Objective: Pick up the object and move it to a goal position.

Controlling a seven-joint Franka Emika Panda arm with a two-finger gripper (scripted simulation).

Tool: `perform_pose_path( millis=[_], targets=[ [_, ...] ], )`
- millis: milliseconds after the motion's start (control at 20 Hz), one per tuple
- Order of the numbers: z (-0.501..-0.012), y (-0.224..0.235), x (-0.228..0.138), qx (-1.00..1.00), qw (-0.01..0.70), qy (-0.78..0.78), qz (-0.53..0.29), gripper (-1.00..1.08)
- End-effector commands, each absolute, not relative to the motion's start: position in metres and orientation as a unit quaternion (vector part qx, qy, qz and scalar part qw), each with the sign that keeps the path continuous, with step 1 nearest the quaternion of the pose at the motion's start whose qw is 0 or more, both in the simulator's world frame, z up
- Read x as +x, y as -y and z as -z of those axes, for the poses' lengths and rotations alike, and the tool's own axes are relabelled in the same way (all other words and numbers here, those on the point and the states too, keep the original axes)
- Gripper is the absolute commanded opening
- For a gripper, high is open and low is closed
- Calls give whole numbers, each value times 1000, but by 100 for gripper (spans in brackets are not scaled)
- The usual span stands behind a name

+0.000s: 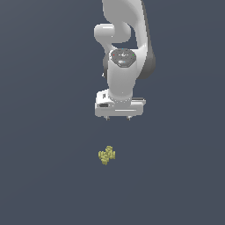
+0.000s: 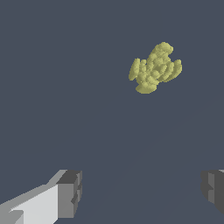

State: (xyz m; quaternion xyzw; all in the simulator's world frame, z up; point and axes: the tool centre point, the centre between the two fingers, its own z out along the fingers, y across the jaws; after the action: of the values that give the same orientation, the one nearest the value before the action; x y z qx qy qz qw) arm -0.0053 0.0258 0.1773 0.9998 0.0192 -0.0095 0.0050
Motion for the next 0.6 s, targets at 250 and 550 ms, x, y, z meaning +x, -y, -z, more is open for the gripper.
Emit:
perform_pose_path(
  millis=[250,550],
  targets=[
    [-183,-38,-2,1000,4,-21,5,100],
    [-193,-55,1,999,2,-32,-2,100]
  ],
)
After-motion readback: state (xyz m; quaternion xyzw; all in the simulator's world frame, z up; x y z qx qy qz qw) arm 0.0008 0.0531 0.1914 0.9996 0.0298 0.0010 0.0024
